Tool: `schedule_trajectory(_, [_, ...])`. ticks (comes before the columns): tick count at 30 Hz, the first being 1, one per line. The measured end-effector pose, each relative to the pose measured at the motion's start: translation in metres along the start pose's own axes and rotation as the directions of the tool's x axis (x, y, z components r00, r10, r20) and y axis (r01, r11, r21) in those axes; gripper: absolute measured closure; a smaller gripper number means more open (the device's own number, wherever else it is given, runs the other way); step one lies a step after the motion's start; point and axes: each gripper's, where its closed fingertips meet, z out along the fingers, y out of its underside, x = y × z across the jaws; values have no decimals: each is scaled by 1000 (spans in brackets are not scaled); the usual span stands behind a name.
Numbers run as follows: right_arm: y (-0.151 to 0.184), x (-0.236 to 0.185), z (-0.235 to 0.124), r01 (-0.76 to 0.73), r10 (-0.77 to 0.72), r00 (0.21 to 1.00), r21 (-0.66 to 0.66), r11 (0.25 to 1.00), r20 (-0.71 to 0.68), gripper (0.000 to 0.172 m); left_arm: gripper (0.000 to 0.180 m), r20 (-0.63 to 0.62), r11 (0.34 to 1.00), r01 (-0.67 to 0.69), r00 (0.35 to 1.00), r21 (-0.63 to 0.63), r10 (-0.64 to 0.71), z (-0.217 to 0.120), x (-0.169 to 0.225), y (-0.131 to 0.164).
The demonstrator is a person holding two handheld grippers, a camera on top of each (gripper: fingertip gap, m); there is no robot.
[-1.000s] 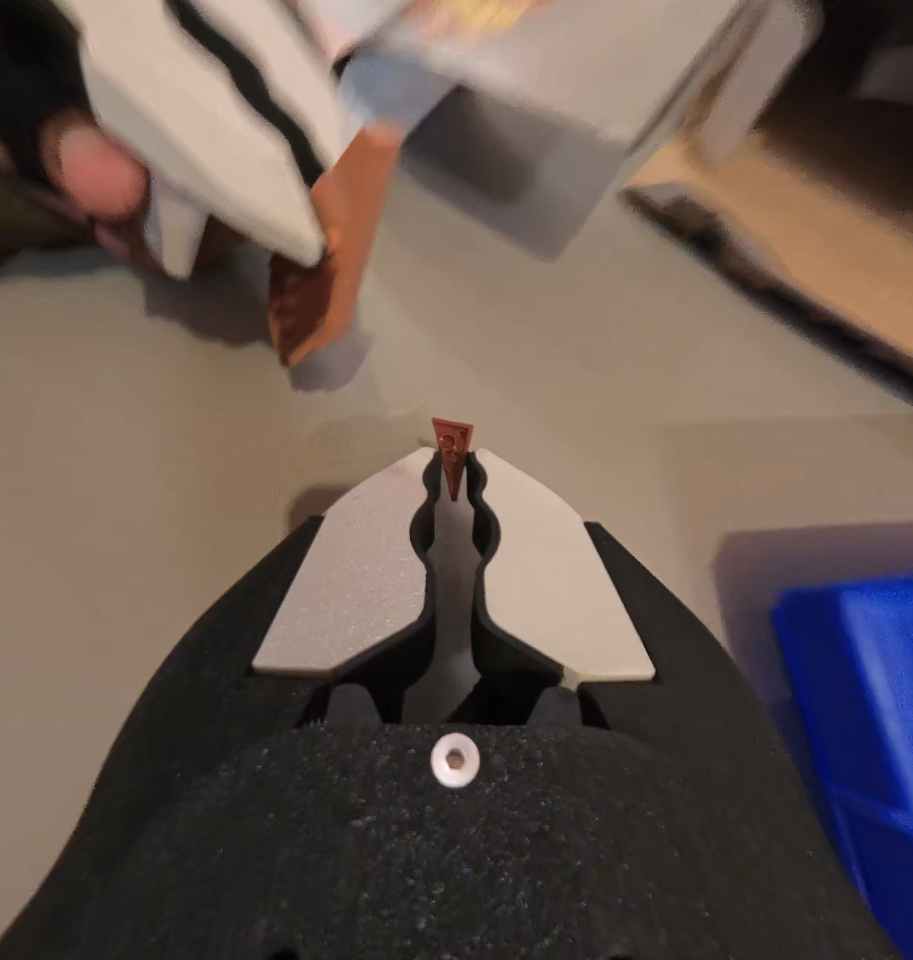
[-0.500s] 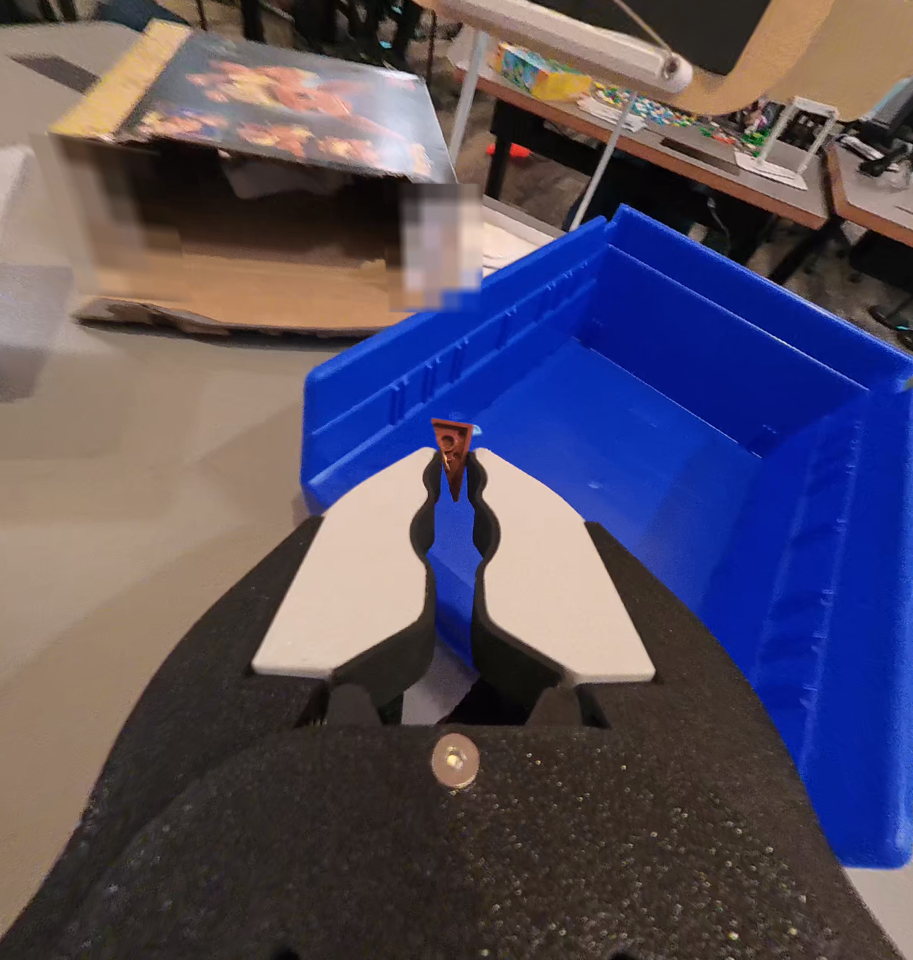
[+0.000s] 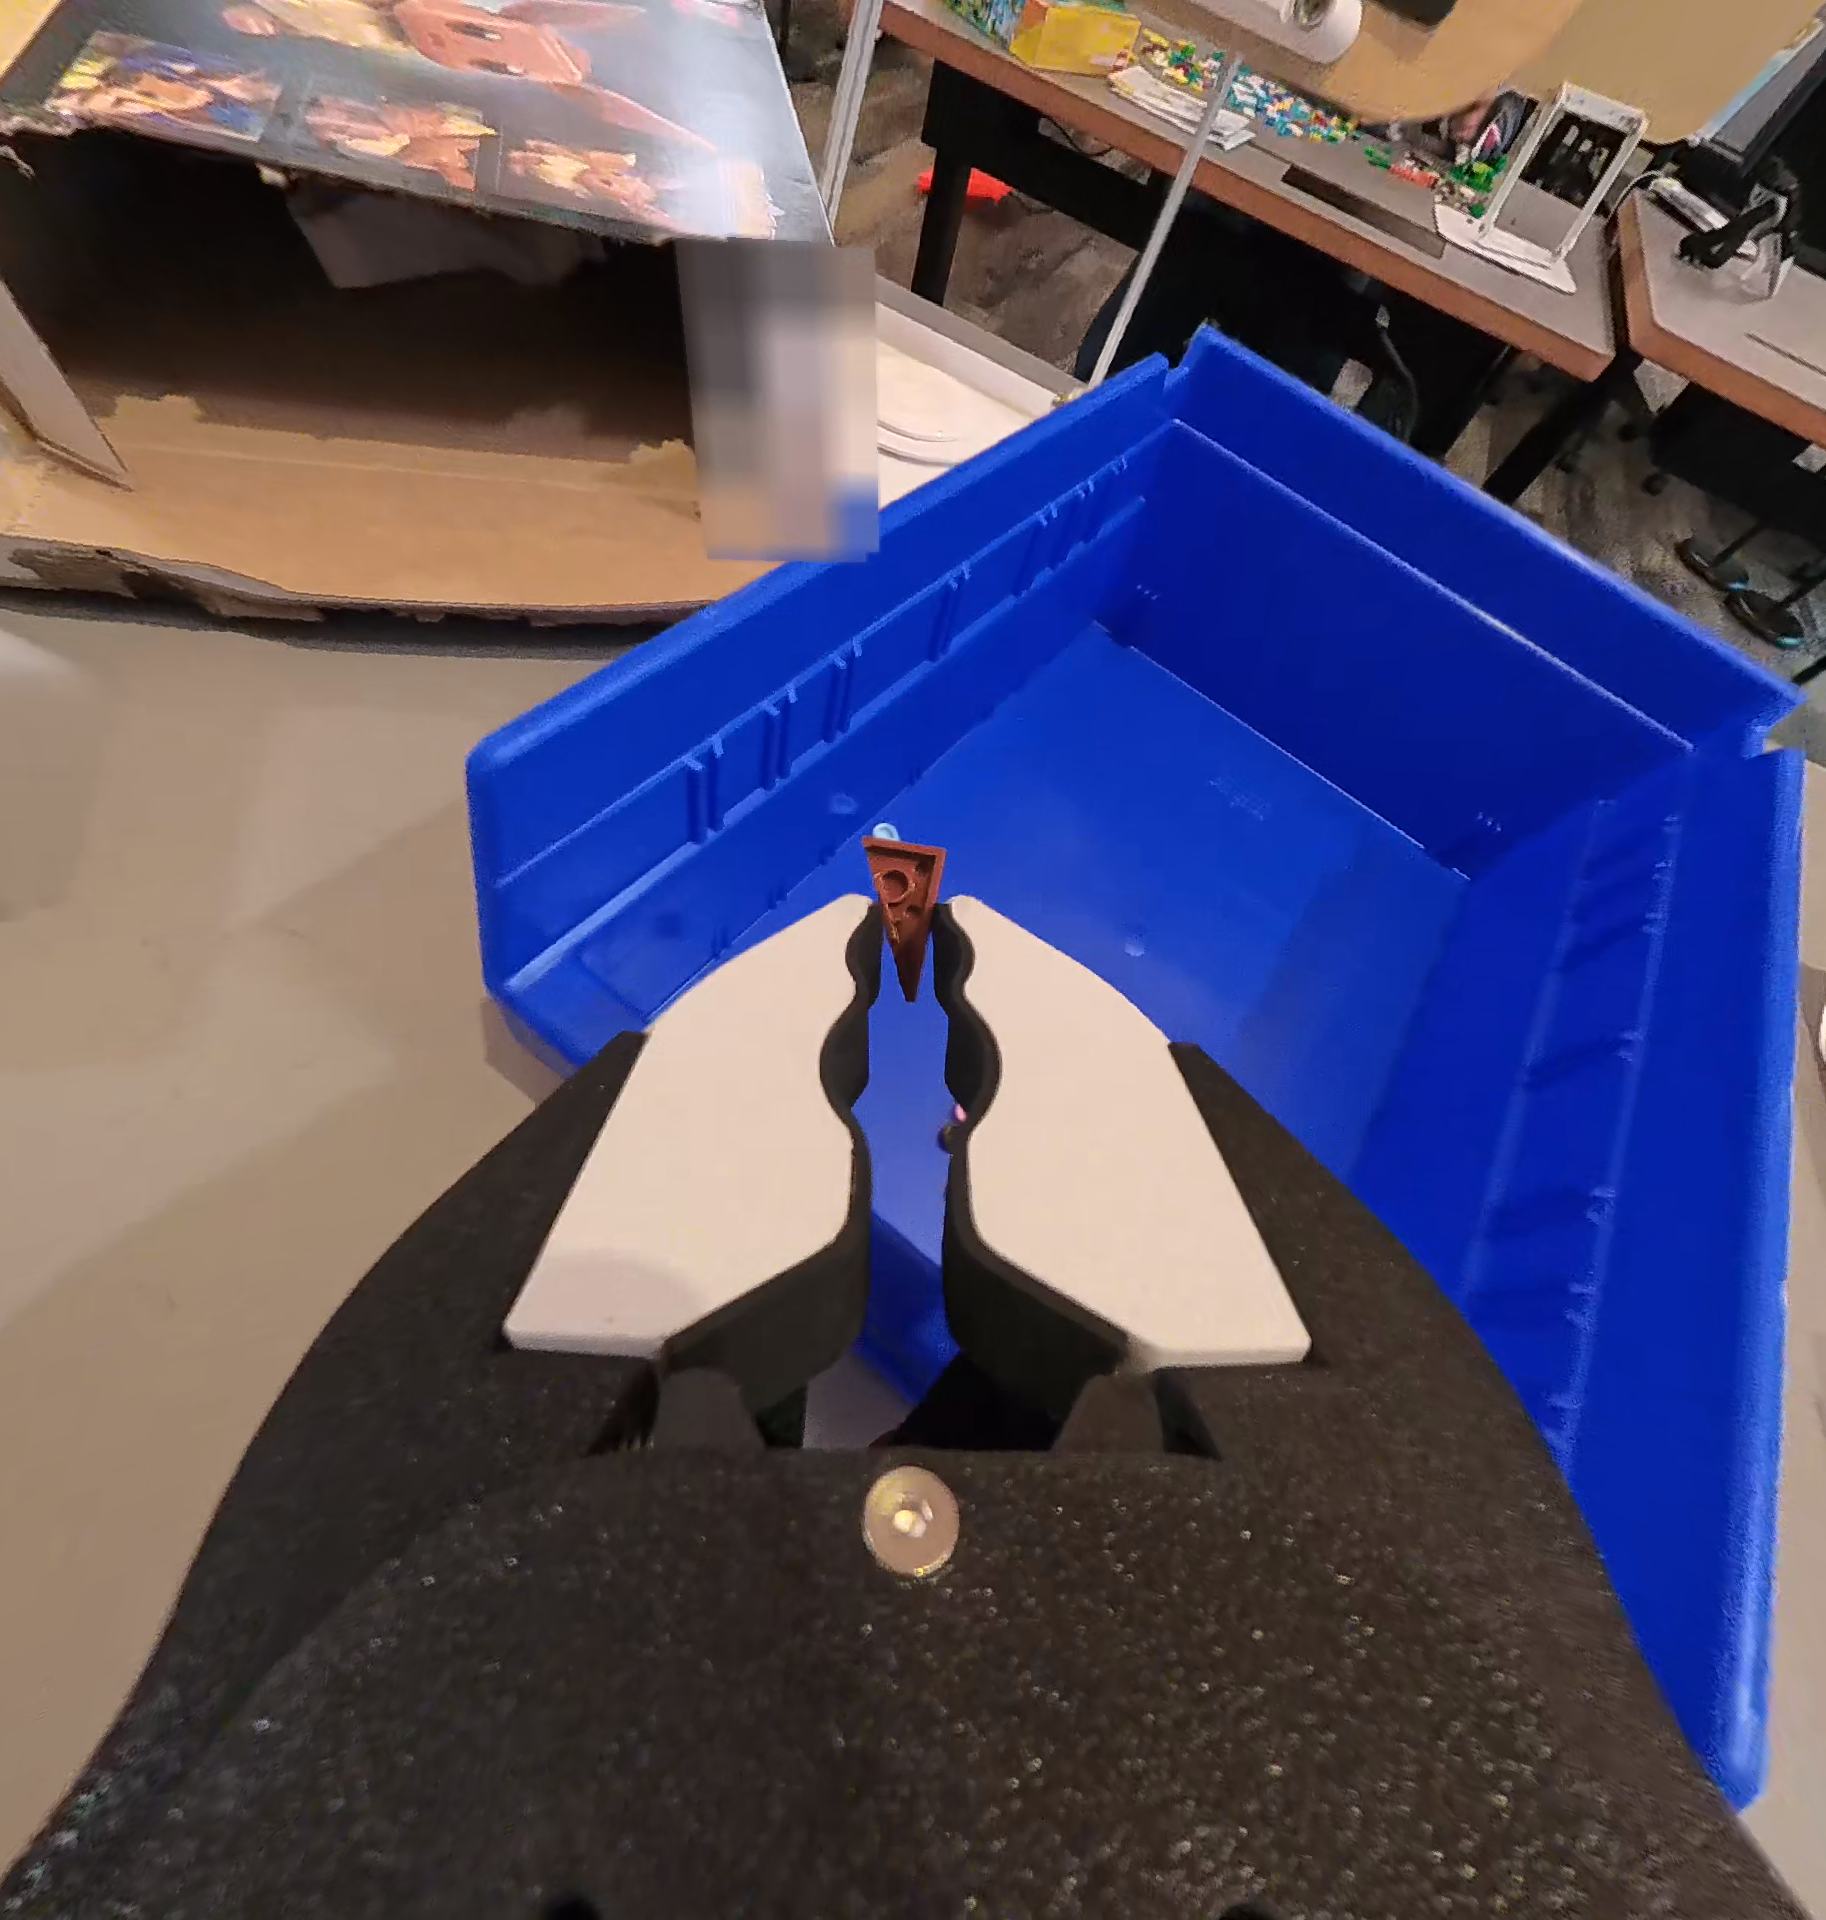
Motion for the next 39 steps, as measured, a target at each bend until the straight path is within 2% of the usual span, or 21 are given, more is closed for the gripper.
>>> schedule_trajectory(9, [-20, 8, 17, 14, -16, 1000, -71, 997, -23, 163, 171, -6, 1000, 2, 1000, 0, -2, 0, 1, 0])
schedule_trajectory(15, [-21, 30, 59, -3, -2, 1000, -241, 971, -23, 163, 171, -7, 1000, 0, 1000, -2, 0, 0, 1, 0])
schedule_trajectory(17, [-8, 32, 72, 0, 0, 1000, -332, 943, -2, 163, 171, -9, 1000, 1, 1000, 1, -1, 0, 1, 0])
schedule_trajectory(19, [2, 35, 81, -5, 4, 1000, -361, 933, -4, 163, 171, -10, 1000, 1, 1000, 2, -1, 0, 1, 0])
schedule_trajectory(23, [23, 39, 88, -20, 17, 1000, -386, 922, -12, 162, 171, -13, 1000, -1, 1000, 0, 1, 0, 2, 1])
schedule_trajectory(39, [2, 41, 59, 46, -62, 996, -258, 965, -57, 154, 171, 5, 1000, 1, 1000, 11, -1, -1, -1, 0])
